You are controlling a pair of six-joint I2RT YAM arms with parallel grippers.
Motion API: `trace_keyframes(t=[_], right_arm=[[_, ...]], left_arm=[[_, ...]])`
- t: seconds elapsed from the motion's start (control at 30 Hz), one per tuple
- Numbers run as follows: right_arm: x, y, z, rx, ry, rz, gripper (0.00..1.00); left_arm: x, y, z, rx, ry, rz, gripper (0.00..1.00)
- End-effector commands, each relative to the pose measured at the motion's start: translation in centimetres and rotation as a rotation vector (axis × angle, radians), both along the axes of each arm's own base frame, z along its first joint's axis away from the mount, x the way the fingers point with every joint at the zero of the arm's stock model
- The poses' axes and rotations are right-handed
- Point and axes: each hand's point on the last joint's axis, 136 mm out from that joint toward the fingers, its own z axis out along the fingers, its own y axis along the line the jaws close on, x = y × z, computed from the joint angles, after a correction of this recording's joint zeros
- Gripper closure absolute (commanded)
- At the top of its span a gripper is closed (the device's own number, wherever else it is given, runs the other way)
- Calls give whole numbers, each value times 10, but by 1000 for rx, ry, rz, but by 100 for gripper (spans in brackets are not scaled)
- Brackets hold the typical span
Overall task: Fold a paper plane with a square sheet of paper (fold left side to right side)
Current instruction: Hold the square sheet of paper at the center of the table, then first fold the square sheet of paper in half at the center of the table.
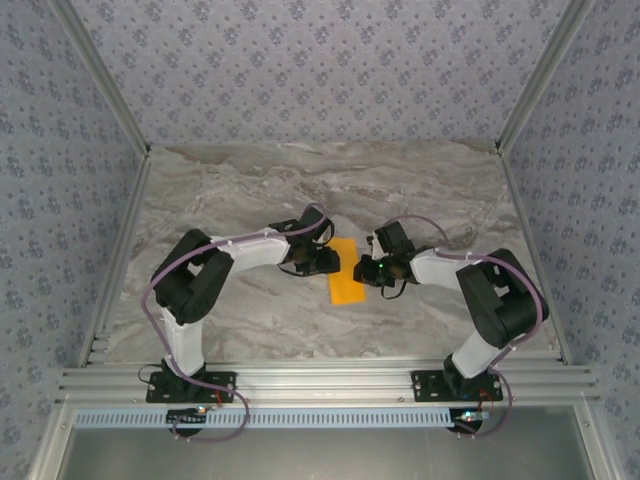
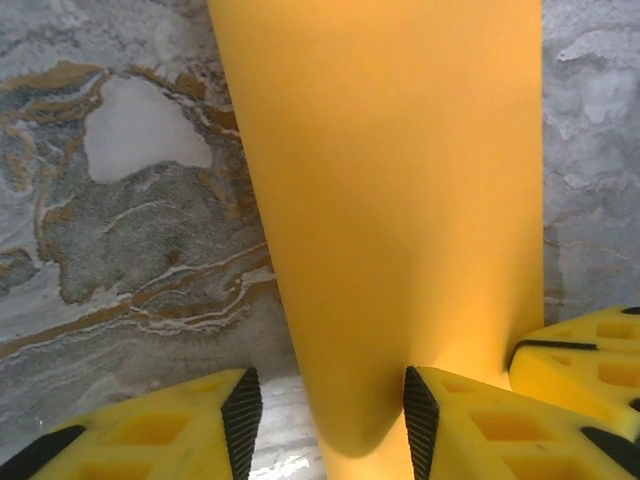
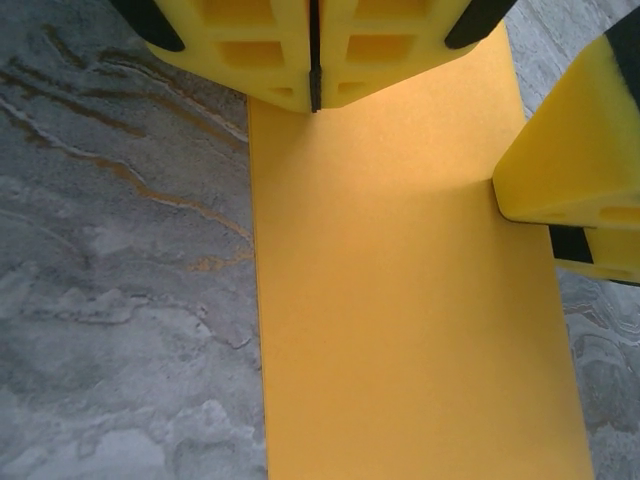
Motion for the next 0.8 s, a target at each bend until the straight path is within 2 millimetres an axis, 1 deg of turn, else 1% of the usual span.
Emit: trace_keyframes(t=[0.0, 0.13, 0.23, 0.27, 0.37, 0.47, 0.53, 0.63, 0.77], right_arm=[[-24, -27, -36, -161, 114, -16, 90], [-26, -28, -40, -168, 128, -17, 90], [-26, -28, -40, -169, 129, -13, 90], [-26, -28, -41, -169, 130, -14, 90], [-26, -28, -40, -170, 130, -13, 90], [-26, -27, -39, -173, 129, -7, 90], [-26, -27, -39, -179, 129, -5, 90], [-28, -27, -40, -186, 133, -1, 90], [-28, -27, -39, -196, 131, 5, 90]], left_arm=[[7, 6, 31, 0, -96, 4, 51], [7, 9, 61, -50, -163, 7, 46], [4, 0, 78, -131, -183, -18, 46], [2, -4, 80, -159, -180, -26, 47], [-5, -25, 84, -271, -148, -84, 57], [-7, -42, 76, -326, -110, -114, 67], [-5, -46, 67, -323, -90, -115, 68], [-4, -45, 49, -291, -67, -110, 69], [-4, -38, 27, -233, -44, -99, 69]])
